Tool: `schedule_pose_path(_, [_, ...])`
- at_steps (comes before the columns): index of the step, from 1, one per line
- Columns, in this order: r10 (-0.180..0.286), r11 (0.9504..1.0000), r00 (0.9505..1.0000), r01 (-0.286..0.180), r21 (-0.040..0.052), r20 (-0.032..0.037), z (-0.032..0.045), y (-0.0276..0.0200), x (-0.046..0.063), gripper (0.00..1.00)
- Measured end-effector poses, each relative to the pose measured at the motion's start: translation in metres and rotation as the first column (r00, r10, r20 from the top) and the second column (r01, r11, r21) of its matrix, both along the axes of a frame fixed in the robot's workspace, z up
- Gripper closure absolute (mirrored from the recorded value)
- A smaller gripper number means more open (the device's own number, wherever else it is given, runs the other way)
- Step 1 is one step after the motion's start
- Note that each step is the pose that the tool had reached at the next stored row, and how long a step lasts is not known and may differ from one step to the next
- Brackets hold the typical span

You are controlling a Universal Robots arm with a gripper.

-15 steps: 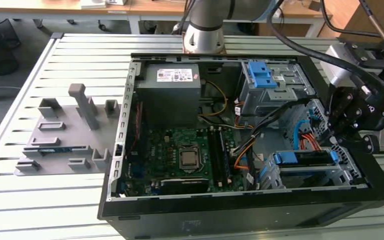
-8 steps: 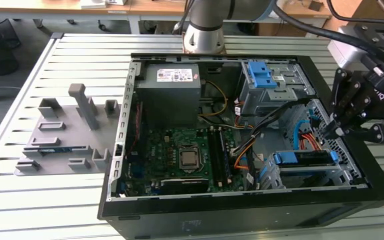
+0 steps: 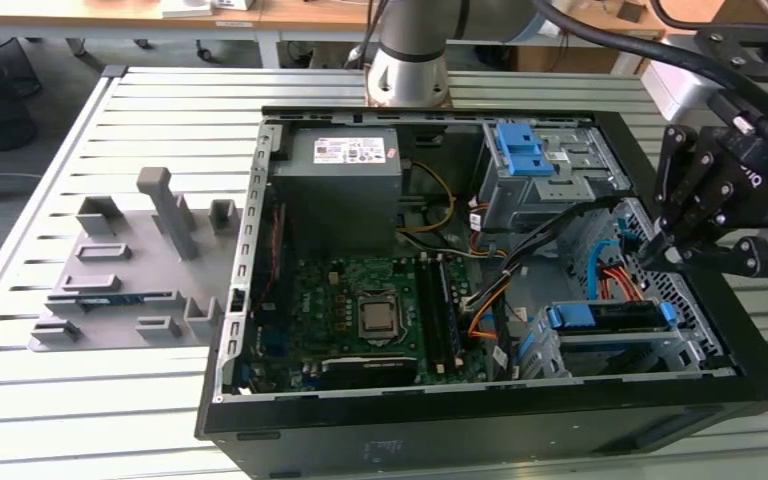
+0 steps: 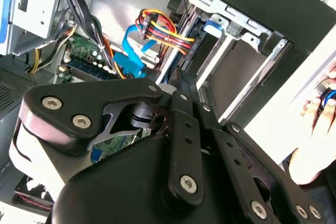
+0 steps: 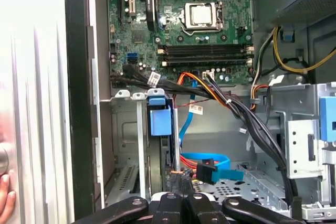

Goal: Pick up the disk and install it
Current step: 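Insert the second disk wire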

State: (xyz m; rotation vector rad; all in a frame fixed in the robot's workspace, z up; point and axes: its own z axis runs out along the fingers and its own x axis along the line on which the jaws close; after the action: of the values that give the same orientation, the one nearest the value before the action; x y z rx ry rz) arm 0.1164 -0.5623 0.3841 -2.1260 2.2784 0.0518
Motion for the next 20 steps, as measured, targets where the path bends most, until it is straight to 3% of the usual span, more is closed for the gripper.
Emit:
schedule_pose_path(5, [-0.001, 1.0, 1.0, 0.001, 0.0002, 0.0032, 0.0045, 0.0032, -0.007, 0.89])
schedule_pose_path(12, [-0.002, 1.0, 1.0, 0.002, 0.0002, 0.0032, 0.0058, 0.0147, -0.013, 0.89])
schedule_pose_path(20, [-0.002, 1.0, 1.0, 0.002, -0.004, 0.0038, 0.0063, 0.0177, -0.015, 0.89])
